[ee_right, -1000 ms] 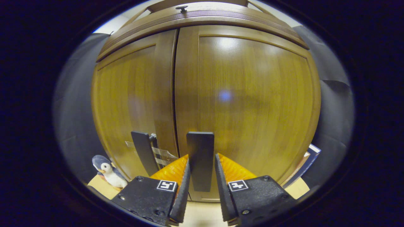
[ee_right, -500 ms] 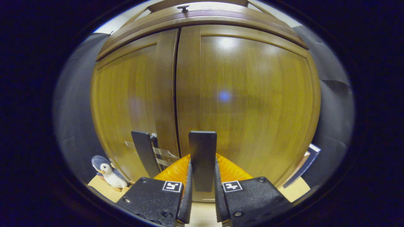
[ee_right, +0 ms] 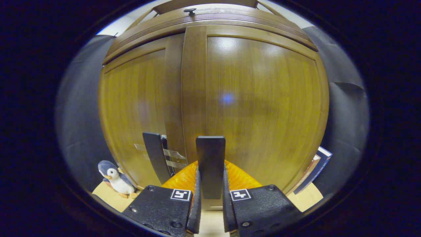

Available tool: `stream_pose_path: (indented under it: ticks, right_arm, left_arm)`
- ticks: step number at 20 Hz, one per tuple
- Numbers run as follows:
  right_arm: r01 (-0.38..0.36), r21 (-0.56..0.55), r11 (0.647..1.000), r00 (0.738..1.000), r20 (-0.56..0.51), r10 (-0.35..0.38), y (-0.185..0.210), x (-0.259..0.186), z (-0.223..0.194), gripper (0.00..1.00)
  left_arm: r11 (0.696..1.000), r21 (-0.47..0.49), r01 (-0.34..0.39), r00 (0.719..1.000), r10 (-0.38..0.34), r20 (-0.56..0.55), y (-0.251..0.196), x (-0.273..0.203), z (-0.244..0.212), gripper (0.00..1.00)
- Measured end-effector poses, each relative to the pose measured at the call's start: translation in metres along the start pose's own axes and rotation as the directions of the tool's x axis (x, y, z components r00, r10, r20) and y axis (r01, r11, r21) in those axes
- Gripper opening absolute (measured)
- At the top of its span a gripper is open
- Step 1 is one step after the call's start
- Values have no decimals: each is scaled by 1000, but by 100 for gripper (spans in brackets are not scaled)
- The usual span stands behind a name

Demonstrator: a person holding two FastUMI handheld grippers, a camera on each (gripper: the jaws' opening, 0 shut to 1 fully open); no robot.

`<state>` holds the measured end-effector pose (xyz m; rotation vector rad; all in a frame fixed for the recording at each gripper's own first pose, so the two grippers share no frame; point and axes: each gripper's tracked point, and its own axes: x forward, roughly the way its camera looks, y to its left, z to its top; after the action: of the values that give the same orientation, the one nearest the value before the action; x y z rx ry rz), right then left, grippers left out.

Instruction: Open the right door of the double-door shoe cabinet with the right hand, and open the left door with the left hand.

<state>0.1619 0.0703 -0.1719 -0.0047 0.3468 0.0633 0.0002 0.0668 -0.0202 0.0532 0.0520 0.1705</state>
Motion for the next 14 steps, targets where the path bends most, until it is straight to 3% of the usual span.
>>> stream_pose_path:
  ticks: [7,14]
  right_arm:
    - [-68,7,998,997,-20,68,-4,-26,-6,31]
    - [-84,6,996,996,-8,84,-11,-53,-14,30]
  left_arm:
    - [1000,-6,28,1000,-28,2,-3,-1,3,95]
    - [997,-8,77,997,-77,-2,-8,-1,6,94]
